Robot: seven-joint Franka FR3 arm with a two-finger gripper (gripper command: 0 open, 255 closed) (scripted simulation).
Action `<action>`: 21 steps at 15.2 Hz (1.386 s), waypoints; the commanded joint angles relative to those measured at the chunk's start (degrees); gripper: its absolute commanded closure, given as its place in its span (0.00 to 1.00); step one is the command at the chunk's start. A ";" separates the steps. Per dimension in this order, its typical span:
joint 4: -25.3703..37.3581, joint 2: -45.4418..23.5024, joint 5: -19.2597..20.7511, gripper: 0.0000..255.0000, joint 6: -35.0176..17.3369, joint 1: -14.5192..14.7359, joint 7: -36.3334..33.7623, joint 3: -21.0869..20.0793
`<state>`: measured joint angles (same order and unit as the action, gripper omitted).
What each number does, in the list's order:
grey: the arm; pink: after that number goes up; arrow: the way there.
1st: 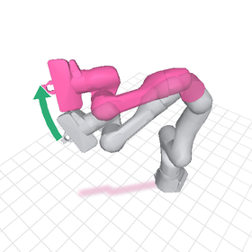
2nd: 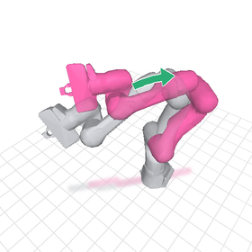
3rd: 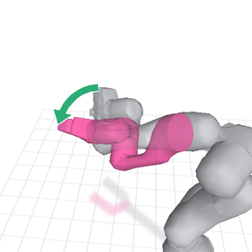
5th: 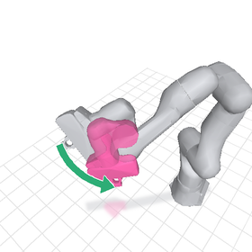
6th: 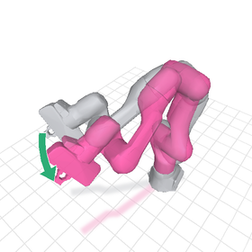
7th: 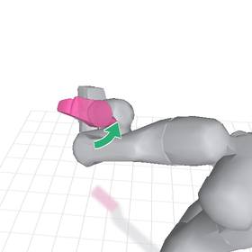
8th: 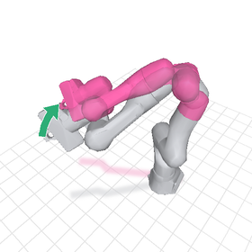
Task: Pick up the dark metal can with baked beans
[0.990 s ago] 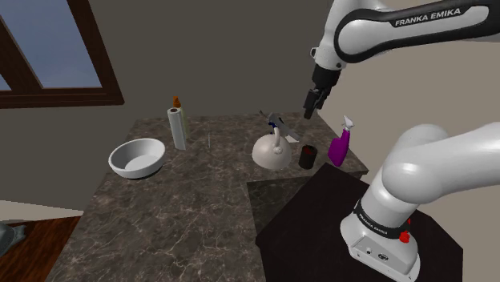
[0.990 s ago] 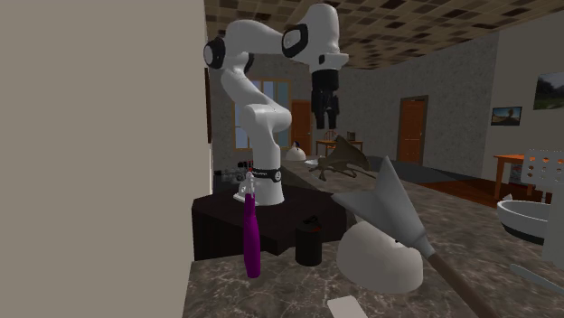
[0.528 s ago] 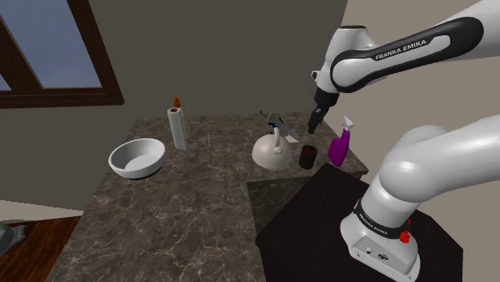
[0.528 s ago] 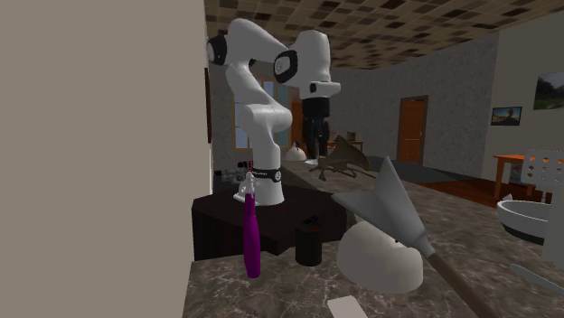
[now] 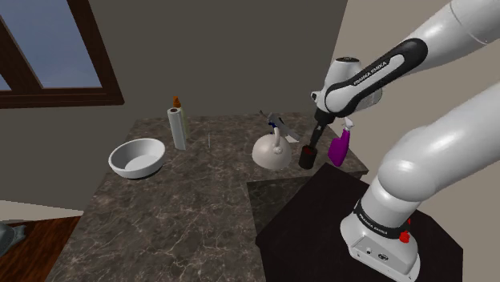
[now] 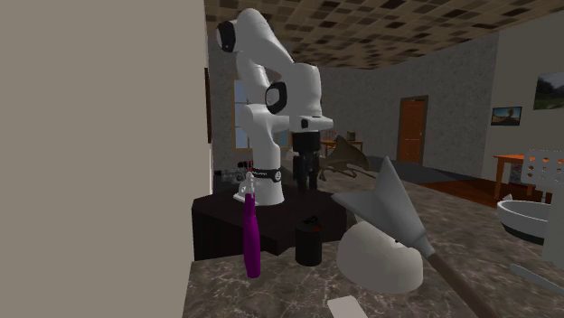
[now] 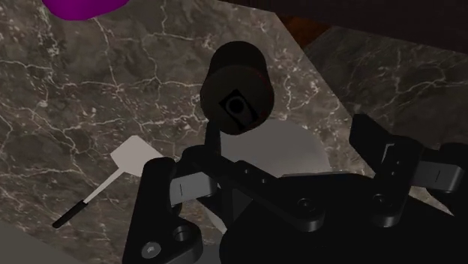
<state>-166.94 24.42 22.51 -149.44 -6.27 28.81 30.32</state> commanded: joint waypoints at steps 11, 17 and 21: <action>1.86 -25.41 -30.08 0.00 -22.79 14.79 28.60 12.39; 2.72 -28.30 -43.00 1.00 -23.99 12.09 38.06 6.51; 2.68 -28.24 -42.78 1.00 -23.97 12.13 37.94 6.65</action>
<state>-164.28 -3.73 -20.20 -173.34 5.91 66.73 36.94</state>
